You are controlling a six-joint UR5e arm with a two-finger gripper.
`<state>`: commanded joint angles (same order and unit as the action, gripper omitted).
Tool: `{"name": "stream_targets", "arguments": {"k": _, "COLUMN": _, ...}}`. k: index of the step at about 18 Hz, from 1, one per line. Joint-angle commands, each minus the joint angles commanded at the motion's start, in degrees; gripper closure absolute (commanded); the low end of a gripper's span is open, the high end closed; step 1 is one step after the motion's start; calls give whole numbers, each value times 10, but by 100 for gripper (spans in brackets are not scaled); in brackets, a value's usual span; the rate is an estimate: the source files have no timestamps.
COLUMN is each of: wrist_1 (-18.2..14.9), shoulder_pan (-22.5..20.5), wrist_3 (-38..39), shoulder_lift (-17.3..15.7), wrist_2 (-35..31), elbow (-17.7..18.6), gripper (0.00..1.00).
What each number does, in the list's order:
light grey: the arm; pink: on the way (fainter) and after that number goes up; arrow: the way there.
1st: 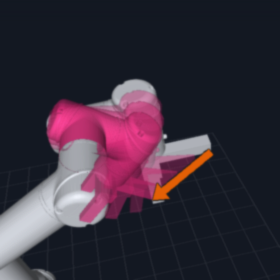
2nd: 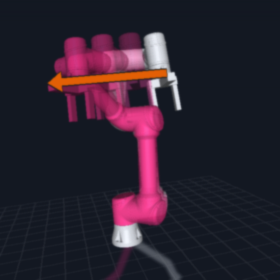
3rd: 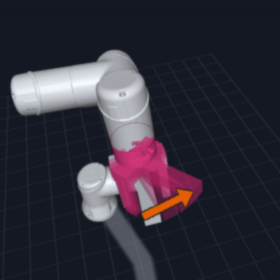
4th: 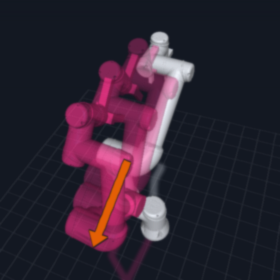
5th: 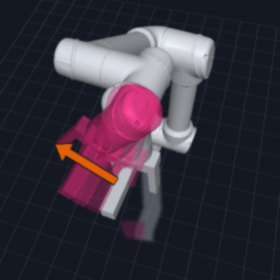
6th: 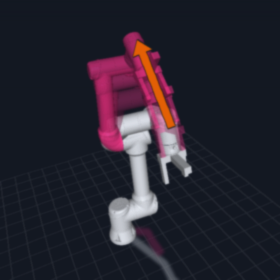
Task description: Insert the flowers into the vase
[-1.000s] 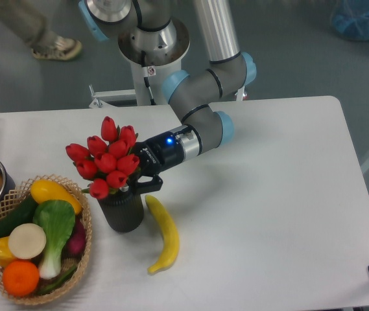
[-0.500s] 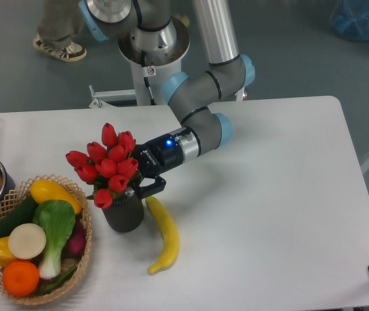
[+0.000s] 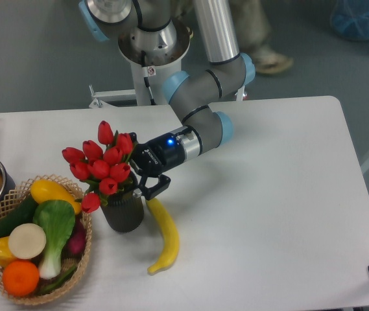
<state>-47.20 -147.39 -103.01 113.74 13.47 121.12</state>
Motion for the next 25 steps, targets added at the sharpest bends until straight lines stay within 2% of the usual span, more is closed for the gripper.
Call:
{"name": "stream_targets", "arguments": {"k": 5, "wrist_1": -2, "shoulder_pan": -33, "wrist_3": 7, "shoulder_lift": -33, "wrist_2": -62, "elbow": -7, "gripper": 0}}
{"name": "stream_targets", "arguments": {"k": 9, "wrist_1": -2, "shoulder_pan": -56, "wrist_3": 0, "shoulder_lift": -64, "wrist_2": -155, "elbow": -4, "gripper": 0}}
{"name": "stream_targets", "arguments": {"k": 13, "wrist_1": -3, "shoulder_pan": -72, "wrist_3": 1, "shoulder_lift": -93, "wrist_2": -187, "elbow": 8, "gripper": 0}}
{"name": "stream_targets", "arguments": {"k": 16, "wrist_1": -3, "shoulder_pan": -85, "wrist_3": 5, "shoulder_lift": -124, "wrist_2": -285, "elbow": 6, "gripper": 0}}
{"name": "stream_targets", "arguments": {"k": 21, "wrist_1": -5, "shoulder_pan": -119, "wrist_3": 35, "shoulder_lift": -174, "wrist_2": -416, "elbow": -41, "gripper": 0}}
{"name": "stream_targets", "arguments": {"k": 23, "wrist_1": -6, "shoulder_pan": -125, "wrist_3": 88, "shoulder_lift": -190, "wrist_2": -471, "elbow": -72, "gripper": 0}}
{"name": "stream_targets", "arguments": {"k": 25, "wrist_1": -6, "shoulder_pan": -121, "wrist_3": 143, "shoulder_lift": -207, "wrist_2": -561, "elbow": -104, "gripper": 0}}
